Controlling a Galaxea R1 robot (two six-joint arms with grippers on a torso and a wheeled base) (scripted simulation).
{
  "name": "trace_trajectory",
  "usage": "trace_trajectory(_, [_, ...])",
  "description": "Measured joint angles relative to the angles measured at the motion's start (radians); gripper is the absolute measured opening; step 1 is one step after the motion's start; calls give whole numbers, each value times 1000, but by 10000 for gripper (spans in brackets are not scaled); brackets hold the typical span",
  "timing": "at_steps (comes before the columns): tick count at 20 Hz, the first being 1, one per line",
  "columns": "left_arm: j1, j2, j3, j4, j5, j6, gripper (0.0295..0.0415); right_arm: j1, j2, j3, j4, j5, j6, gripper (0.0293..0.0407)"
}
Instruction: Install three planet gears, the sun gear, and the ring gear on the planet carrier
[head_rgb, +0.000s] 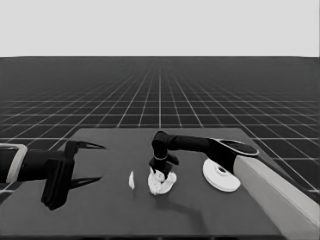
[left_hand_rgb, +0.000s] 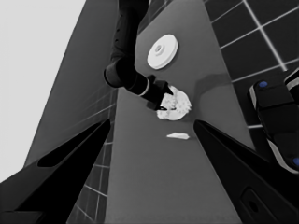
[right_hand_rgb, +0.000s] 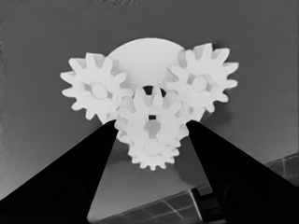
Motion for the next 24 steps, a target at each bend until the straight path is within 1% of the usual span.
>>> trace_trajectory(24, [0,0,0,0,0,0,385,-4,-1,-1,0,0,251,309])
